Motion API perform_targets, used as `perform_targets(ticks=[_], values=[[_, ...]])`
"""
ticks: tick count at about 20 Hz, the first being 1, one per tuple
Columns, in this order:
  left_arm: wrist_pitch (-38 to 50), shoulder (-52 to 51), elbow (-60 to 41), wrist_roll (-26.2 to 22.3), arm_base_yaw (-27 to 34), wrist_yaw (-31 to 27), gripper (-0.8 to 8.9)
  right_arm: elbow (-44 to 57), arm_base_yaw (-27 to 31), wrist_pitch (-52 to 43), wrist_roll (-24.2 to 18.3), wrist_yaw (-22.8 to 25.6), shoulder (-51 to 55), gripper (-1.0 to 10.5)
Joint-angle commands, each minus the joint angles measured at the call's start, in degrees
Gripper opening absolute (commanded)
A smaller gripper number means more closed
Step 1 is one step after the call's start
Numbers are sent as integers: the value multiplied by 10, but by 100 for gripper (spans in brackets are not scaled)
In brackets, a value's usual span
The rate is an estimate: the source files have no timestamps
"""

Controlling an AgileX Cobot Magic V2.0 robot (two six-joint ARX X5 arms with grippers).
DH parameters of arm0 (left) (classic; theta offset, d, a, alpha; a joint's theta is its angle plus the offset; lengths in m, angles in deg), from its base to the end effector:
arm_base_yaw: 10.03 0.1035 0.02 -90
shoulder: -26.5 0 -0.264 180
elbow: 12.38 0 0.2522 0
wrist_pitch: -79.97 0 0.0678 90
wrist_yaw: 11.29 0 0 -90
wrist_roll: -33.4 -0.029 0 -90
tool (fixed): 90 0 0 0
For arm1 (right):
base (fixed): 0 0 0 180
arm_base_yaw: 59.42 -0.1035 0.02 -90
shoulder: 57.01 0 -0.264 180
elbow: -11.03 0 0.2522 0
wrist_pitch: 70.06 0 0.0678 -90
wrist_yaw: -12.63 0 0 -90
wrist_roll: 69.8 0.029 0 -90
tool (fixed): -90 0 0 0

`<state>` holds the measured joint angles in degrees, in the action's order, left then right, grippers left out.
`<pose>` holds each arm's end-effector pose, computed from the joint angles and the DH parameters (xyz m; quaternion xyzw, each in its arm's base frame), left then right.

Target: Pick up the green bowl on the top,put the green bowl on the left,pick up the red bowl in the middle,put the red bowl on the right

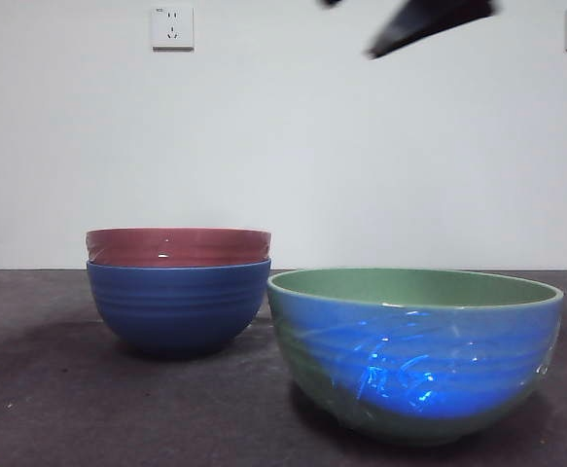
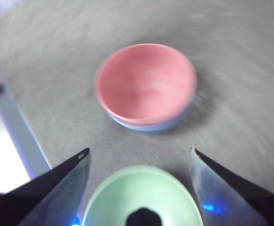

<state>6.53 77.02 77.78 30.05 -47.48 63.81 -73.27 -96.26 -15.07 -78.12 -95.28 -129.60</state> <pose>0.1046 -0.0707 0.4149 0.1556 0.2553 -0.1946 0.9342 0.2007 0.1615 0.3412 -0.1204 0.3318 0.4527 0.8189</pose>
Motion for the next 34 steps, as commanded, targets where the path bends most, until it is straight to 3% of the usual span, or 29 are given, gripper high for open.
perform_targets(ticks=[1,8,13,16,18,22,24,34], values=[[-27,-4,-2,4,43,2,432,-56,-42,18,-51,3,-71,347],[-64,-5,-2,5,75,5,433,-199,-122,48,-142,34,-280,341],[-69,-5,-2,6,75,5,432,-201,-139,9,-158,30,-351,242],[-69,-5,-2,6,75,4,432,-201,-139,3,-162,29,-367,236],[-69,-5,-2,6,75,3,432,-201,-138,0,-173,29,-376,114],[-69,-5,-2,5,75,3,433,-201,-137,-3,-176,28,-389,88],[-74,-5,-2,5,75,2,432,-201,-137,-3,-181,29,-390,-20],[-59,0,-2,5,75,1,432,-202,-140,-3,-179,35,-322,-17]])
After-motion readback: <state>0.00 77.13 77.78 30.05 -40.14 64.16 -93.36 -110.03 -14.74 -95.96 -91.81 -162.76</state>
